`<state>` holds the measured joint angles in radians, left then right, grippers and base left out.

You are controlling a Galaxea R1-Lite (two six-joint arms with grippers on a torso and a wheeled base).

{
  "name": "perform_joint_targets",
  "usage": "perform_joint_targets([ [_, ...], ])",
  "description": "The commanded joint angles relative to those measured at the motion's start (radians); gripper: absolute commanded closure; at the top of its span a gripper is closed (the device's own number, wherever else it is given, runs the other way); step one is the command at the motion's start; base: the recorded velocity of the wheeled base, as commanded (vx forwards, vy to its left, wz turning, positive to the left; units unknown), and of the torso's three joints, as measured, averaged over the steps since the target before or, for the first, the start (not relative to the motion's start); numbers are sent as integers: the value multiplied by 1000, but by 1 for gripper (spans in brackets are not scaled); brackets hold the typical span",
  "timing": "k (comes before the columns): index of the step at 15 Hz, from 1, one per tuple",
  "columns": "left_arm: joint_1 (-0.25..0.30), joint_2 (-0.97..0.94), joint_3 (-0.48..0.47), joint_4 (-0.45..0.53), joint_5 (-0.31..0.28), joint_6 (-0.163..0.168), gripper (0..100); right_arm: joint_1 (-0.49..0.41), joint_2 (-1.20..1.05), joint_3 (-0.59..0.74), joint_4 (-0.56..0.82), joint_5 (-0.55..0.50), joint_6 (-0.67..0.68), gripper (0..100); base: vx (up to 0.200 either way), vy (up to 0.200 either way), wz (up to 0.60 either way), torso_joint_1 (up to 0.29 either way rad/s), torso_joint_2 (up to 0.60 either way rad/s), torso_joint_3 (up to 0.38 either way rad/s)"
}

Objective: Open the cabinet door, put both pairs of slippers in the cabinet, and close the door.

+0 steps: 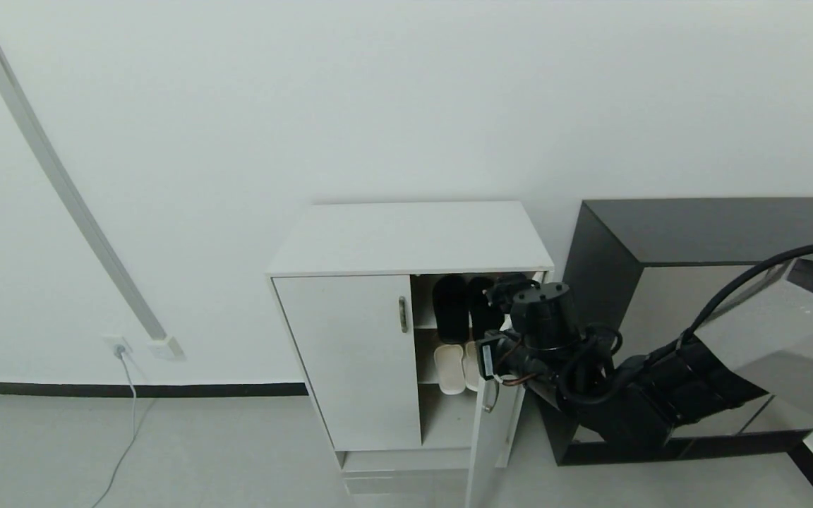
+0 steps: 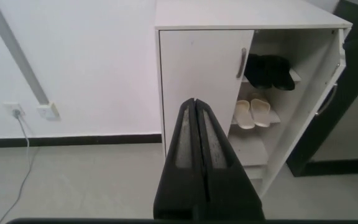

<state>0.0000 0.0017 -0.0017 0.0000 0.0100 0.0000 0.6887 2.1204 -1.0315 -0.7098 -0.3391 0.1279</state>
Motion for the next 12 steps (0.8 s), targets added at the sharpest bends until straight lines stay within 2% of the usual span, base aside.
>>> perform_joint_targets([
  [1, 0, 0, 0, 0, 1, 0, 100, -17, -11, 91, -71, 19, -10, 100, 0, 0, 0, 0, 0, 0],
  [4, 0, 0, 0, 0, 1, 0, 100, -37, -5, 188, -140, 54, -8, 100, 0, 0, 0, 0, 0, 0],
  [11, 0, 0, 0, 0, -1, 0, 100, -55, 92, 165, -200, 54, -7, 100, 0, 0, 0, 0, 0, 0],
  [12, 0, 0, 0, 0, -1, 0, 100, -55, 93, 165, -203, 54, -7, 100, 200, 0, 0, 2, 7, 2],
])
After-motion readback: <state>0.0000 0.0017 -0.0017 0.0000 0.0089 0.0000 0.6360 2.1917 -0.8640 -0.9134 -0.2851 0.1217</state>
